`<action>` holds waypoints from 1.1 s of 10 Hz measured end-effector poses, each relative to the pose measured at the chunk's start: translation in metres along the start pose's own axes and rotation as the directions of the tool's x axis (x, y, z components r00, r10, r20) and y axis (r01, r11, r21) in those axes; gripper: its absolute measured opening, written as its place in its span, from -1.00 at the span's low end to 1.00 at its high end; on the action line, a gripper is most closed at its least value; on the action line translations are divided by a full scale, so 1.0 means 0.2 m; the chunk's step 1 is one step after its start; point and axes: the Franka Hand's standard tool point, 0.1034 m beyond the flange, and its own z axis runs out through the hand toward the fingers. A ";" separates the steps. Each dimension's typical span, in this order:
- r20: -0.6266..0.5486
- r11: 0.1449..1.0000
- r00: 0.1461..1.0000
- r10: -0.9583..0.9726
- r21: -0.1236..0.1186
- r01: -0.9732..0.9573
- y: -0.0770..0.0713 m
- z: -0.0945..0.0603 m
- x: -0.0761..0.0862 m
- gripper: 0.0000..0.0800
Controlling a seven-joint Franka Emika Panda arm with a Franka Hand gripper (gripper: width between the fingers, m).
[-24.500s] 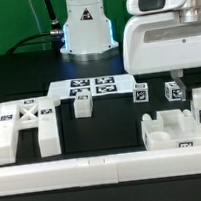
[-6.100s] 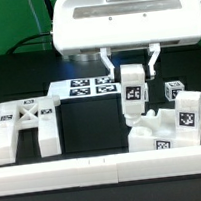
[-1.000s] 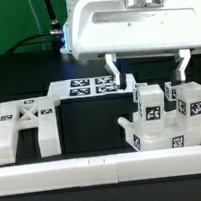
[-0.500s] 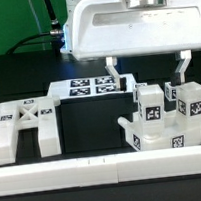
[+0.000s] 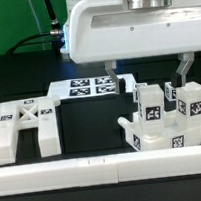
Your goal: Assemble chair
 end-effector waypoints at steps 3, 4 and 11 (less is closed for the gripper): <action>0.002 1.000 1.000 -0.001 -0.007 0.001 0.01 0.05 0.00 0.62; 0.003 1.000 1.000 -0.002 -0.008 0.002 0.01 0.06 0.00 0.55; 0.001 0.987 0.987 0.163 -0.006 -0.163 0.00 0.06 0.00 -0.26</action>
Offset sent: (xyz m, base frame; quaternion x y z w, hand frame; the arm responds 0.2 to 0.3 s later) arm 0.0020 0.0005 -0.0091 -0.0130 0.0129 -0.0062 0.9998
